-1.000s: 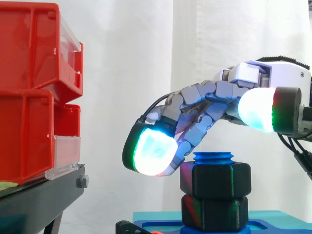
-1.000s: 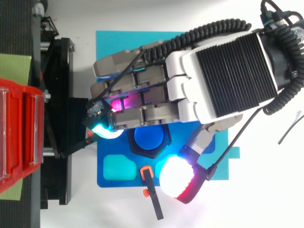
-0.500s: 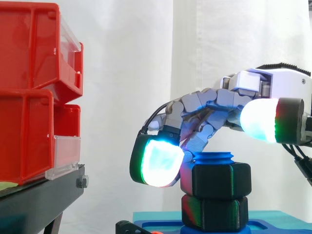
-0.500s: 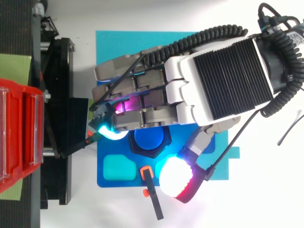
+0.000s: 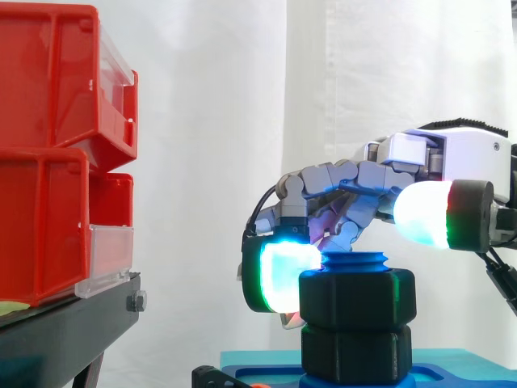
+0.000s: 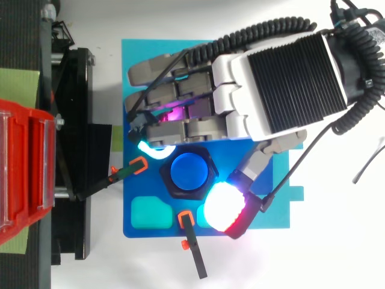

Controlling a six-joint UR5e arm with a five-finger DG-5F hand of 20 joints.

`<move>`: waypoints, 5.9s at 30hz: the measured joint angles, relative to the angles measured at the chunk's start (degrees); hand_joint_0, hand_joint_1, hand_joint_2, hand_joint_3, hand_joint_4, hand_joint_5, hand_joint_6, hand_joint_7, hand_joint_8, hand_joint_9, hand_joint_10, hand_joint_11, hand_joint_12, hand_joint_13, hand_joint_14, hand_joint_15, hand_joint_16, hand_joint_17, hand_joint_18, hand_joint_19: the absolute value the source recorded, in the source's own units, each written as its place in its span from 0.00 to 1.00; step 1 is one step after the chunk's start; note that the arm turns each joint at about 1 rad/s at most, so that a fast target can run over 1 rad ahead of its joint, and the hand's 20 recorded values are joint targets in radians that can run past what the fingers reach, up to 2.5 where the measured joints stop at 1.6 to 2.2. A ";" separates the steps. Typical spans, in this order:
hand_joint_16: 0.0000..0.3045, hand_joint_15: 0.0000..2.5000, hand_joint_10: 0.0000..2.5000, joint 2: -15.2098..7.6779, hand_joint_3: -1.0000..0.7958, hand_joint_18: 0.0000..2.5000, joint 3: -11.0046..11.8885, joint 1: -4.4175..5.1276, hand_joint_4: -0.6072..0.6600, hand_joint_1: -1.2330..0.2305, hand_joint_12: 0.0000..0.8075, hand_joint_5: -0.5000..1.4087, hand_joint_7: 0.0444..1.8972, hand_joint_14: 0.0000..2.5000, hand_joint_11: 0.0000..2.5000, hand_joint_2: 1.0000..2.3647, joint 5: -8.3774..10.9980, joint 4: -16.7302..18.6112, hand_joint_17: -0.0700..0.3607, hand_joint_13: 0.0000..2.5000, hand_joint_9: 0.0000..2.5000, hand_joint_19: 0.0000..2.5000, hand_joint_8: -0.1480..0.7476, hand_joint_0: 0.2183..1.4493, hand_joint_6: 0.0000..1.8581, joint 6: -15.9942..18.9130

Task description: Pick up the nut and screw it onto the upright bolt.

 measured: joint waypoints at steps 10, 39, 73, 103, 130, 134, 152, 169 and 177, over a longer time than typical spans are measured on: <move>0.06 0.00 0.00 0.02 0.28 0.24 0.00 -1.27 0.56 0.74 0.19 0.28 0.58 0.00 0.00 0.00 -0.96 -0.06 0.26 0.34 0.49 0.09 0.40 0.22 0.36 0.01; 0.10 0.00 0.00 0.00 0.28 0.15 1.98 -0.70 0.63 0.77 0.24 0.22 0.35 0.00 0.00 0.00 -1.59 3.98 0.32 0.25 0.37 0.05 0.36 0.20 0.27 1.25; 0.09 0.00 0.00 -1.45 0.28 0.16 1.86 0.50 0.63 0.78 0.26 0.27 0.69 0.00 0.00 0.00 -0.46 0.34 0.31 0.26 0.39 0.06 0.41 0.20 0.27 -0.84; 0.05 0.00 0.00 -1.47 0.28 0.31 1.84 -1.22 0.55 0.76 0.16 0.29 0.55 0.00 0.00 0.00 -1.35 -0.88 0.24 0.41 0.57 0.12 0.40 0.22 0.37 -0.78; 0.03 0.00 0.00 -1.41 0.28 0.38 1.84 -1.96 0.55 0.75 0.11 0.30 0.55 0.00 0.03 0.00 -1.45 -0.45 0.21 0.47 0.67 0.15 0.38 0.22 0.37 -0.69; 0.03 0.00 0.00 -1.41 0.28 0.38 1.84 -2.11 0.55 0.75 0.12 0.30 0.56 0.00 0.03 0.00 -1.49 -0.45 0.21 0.47 0.67 0.15 0.38 0.22 0.37 -0.69; 0.10 0.00 0.00 -1.39 0.28 0.24 1.92 -2.32 0.67 0.80 0.26 0.22 0.46 0.00 0.02 0.00 -1.51 -0.47 0.33 0.31 0.46 0.11 0.40 0.19 0.27 -0.70; 0.12 0.00 0.00 -1.43 0.28 0.02 2.75 -1.01 0.63 0.84 0.35 0.20 0.37 0.00 0.00 0.00 -1.47 -0.80 0.35 0.14 0.26 0.00 0.40 0.17 0.27 -1.23; 0.11 0.00 0.00 -1.44 0.28 0.01 2.65 0.35 0.67 0.84 0.36 0.22 0.48 0.00 0.00 0.00 -0.43 -2.19 0.35 0.14 0.26 0.00 0.41 0.18 0.27 -1.38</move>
